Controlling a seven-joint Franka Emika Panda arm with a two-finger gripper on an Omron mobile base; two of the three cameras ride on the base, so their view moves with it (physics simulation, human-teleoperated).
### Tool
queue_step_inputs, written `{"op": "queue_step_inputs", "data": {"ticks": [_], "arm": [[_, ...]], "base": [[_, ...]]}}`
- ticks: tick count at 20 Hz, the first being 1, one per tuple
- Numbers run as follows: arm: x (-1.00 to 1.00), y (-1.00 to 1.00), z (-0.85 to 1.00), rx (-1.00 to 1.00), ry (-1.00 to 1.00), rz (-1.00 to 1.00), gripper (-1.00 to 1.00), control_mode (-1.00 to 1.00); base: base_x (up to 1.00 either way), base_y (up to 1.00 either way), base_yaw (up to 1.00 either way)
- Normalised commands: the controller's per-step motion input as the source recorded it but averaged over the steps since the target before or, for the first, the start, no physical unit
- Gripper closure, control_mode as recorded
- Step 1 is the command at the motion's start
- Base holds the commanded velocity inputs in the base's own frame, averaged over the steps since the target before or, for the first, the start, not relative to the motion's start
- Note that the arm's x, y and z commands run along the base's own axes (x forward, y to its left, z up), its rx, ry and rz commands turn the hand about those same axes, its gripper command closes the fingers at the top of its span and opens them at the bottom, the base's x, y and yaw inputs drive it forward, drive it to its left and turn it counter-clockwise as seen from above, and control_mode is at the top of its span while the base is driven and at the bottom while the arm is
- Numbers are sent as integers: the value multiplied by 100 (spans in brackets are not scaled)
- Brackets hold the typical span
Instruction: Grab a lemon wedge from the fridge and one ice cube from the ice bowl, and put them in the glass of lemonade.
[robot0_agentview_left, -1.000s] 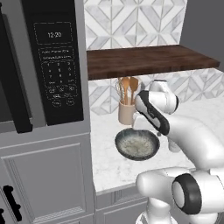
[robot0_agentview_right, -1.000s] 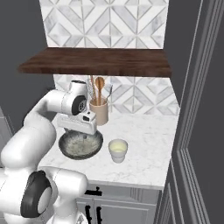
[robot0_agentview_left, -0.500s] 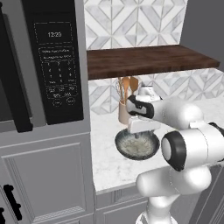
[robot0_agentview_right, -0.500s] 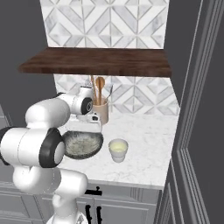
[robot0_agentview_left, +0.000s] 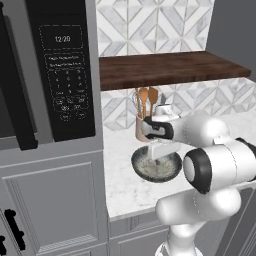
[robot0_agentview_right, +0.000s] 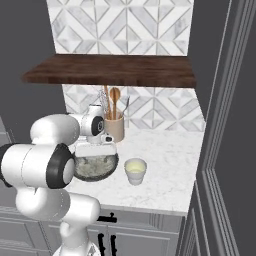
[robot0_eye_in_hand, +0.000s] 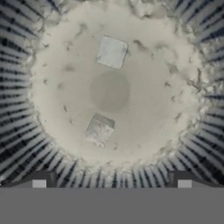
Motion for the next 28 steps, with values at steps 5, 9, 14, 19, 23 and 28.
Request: {"op": "queue_step_inputs", "data": {"ticks": [5,9,14,19,23,28], "arm": [[-2,19,0,0,0,2,-100,-100],[0,19,0,0,0,0,-100,-100],[0,11,0,0,0,0,-100,-100],[4,-12,0,1,0,-2,-100,-100],[7,-13,-6,3,-2,0,-100,-100],[17,6,-5,2,-2,0,-100,-100]], "base": [[0,0,0],[0,0,0],[0,0,0],[0,0,0],[0,0,0],[0,0,0]]}}
